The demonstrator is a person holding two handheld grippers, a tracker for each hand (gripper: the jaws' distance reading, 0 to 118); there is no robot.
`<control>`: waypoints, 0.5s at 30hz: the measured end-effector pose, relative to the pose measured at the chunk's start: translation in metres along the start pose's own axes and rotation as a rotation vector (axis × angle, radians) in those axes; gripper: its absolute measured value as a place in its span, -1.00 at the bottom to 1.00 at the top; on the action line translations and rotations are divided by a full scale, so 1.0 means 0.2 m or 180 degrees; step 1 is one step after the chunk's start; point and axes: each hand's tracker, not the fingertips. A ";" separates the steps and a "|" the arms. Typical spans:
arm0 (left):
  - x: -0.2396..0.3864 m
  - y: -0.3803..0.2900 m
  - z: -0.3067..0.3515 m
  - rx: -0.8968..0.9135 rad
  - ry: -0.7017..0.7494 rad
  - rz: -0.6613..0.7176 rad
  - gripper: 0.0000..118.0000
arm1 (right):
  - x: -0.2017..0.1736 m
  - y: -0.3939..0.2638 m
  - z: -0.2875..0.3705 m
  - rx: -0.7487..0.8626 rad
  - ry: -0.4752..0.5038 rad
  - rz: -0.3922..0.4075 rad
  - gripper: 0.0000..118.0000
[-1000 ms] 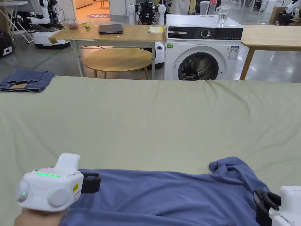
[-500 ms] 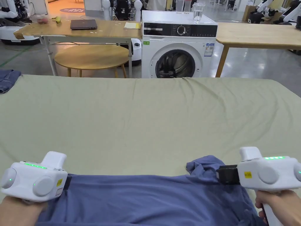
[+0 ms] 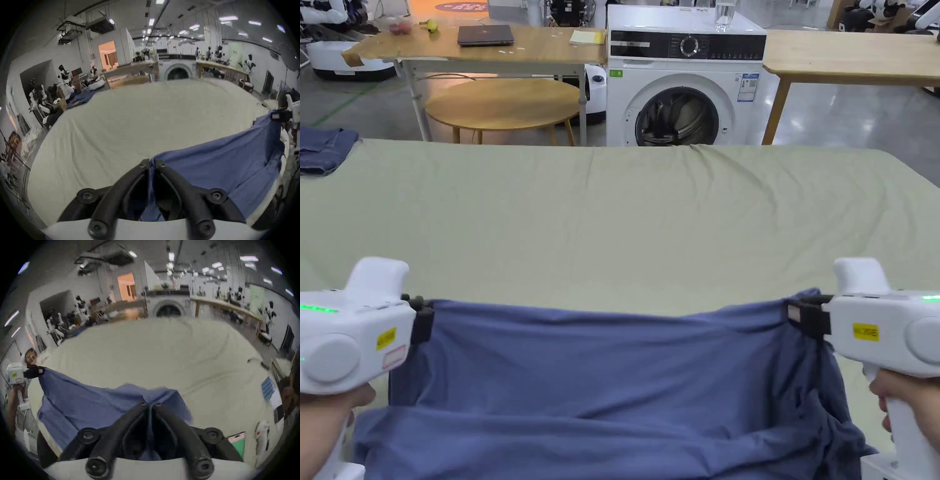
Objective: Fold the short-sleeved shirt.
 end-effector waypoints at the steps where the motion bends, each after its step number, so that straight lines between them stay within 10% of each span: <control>1: 0.00 -0.02 0.09 0.0096 -0.0007 -0.0010 -0.99 | -0.02 -0.02 0.11 0.0104 -0.0010 0.0096 -1.00; 15: -0.04 -0.82 0.36 -0.0431 -0.0075 0.0400 -0.99 | -0.15 -0.94 0.35 -0.0117 -0.0231 -0.0205 -1.00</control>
